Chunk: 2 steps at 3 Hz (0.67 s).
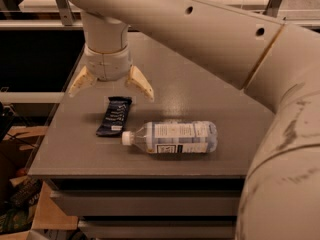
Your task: Move rxbar blueberry near blue plastic bottle
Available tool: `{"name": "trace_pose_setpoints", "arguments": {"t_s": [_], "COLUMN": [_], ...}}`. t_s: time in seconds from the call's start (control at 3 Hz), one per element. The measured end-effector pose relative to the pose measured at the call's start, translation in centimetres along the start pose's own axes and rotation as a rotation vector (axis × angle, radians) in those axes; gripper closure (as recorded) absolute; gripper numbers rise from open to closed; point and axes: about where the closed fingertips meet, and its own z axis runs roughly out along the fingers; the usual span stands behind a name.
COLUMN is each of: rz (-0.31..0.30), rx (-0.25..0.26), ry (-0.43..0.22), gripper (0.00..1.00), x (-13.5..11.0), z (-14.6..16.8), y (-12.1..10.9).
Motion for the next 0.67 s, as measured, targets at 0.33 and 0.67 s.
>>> {"name": "trace_pose_setpoints", "arguments": {"t_s": [0.33,0.67], "rz": [0.0,-0.01], "rx": [0.0,0.005], "ry": [0.0,-0.019], "gripper": [0.0,0.0], "x": [0.0,-0.01], "z": [0.0,0.18], "y": [0.0,0.24]}}
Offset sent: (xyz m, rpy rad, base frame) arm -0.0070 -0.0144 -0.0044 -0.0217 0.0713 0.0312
